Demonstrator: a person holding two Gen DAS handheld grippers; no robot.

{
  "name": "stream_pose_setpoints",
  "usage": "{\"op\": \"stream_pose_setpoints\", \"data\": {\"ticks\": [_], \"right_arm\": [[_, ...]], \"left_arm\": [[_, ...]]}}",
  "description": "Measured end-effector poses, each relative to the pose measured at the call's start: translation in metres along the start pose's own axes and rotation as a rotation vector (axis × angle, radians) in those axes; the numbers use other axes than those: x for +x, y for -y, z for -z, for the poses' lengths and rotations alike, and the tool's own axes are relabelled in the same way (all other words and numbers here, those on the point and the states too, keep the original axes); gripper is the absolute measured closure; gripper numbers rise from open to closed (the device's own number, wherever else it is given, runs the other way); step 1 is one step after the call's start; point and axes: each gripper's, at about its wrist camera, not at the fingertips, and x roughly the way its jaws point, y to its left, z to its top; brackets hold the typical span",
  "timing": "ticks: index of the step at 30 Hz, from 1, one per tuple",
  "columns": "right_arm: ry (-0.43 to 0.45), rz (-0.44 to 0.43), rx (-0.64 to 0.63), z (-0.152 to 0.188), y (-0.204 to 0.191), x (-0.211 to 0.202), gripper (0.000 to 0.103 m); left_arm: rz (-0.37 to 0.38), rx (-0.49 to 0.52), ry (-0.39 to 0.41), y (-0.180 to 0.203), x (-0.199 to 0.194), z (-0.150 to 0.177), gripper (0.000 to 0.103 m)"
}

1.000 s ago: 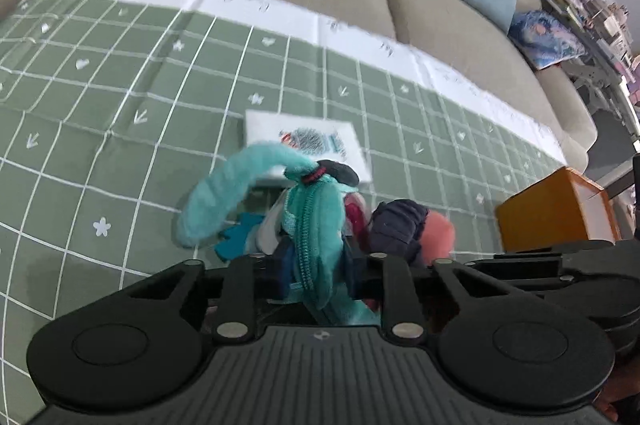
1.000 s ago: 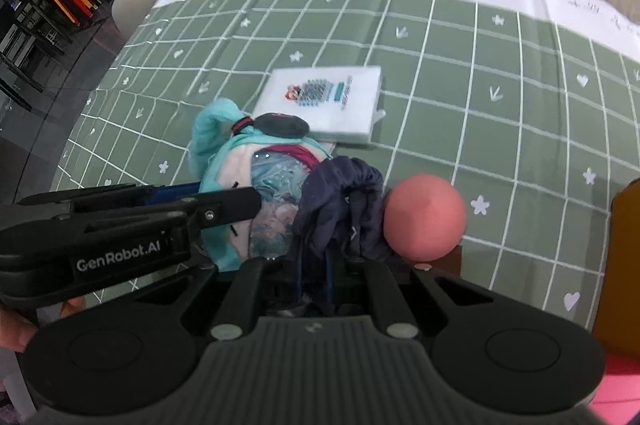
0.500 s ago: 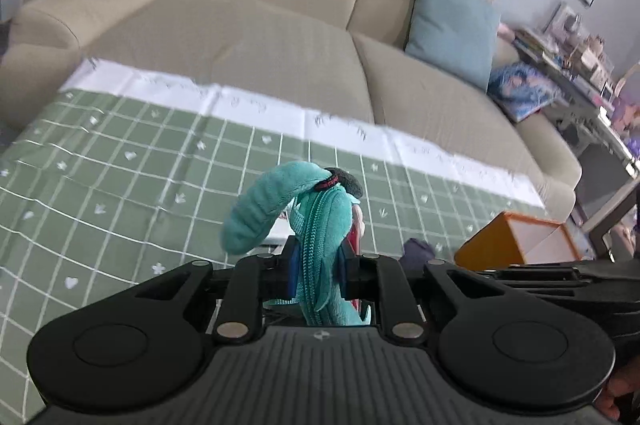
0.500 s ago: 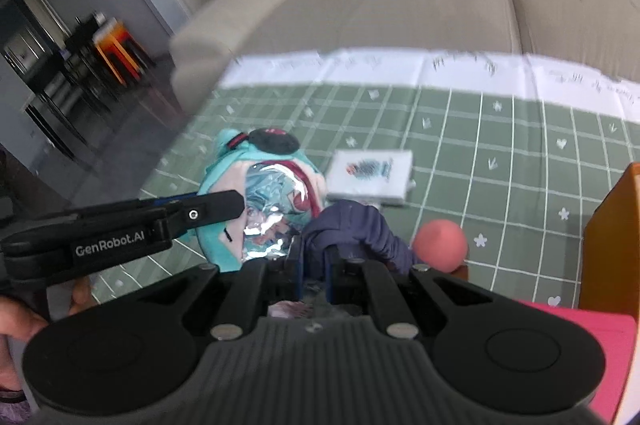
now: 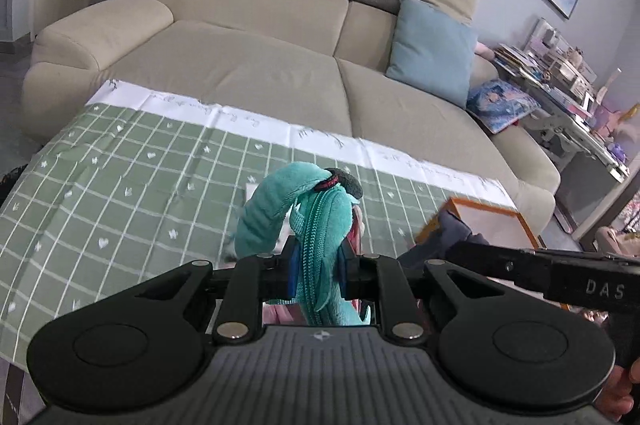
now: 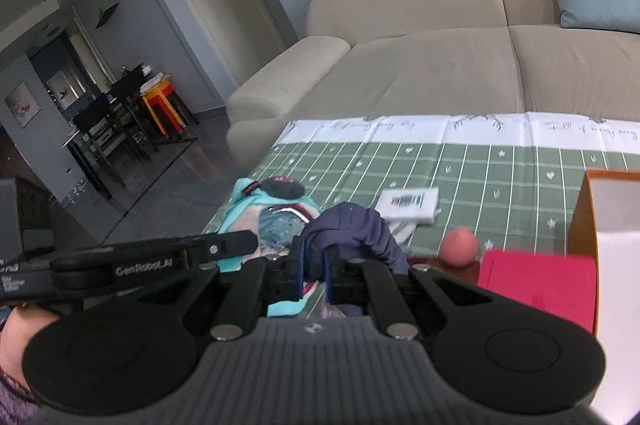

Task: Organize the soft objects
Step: 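Lift the teal doll and navy cloth and carry both toward the white box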

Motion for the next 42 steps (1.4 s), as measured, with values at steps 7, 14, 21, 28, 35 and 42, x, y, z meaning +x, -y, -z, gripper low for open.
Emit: {"op": "stream_pose_setpoints", "data": {"ticks": [7, 14, 21, 28, 35, 42], "right_arm": [[-0.055, 0.002, 0.036, 0.048, 0.004, -0.036, 0.096], [-0.064, 0.035, 0.103, 0.087, 0.025, -0.072, 0.096], [-0.01, 0.081, 0.155, 0.103, 0.046, -0.103, 0.096], [0.054, 0.128, 0.207, 0.111, 0.067, -0.132, 0.096], [0.139, 0.168, 0.227, 0.105, 0.081, -0.163, 0.096], [0.259, 0.209, 0.206, 0.084, 0.091, -0.196, 0.096]], "left_arm": [[0.023, 0.025, -0.056, 0.019, -0.016, 0.036, 0.083], [0.049, 0.055, -0.134, 0.04, -0.017, 0.068, 0.083], [0.073, 0.106, -0.17, 0.066, -0.016, 0.08, 0.083], [0.127, 0.167, -0.18, 0.103, -0.016, 0.08, 0.083], [0.183, 0.214, -0.188, 0.139, -0.01, 0.075, 0.083], [0.255, 0.238, -0.169, 0.174, -0.002, 0.058, 0.083]]}}
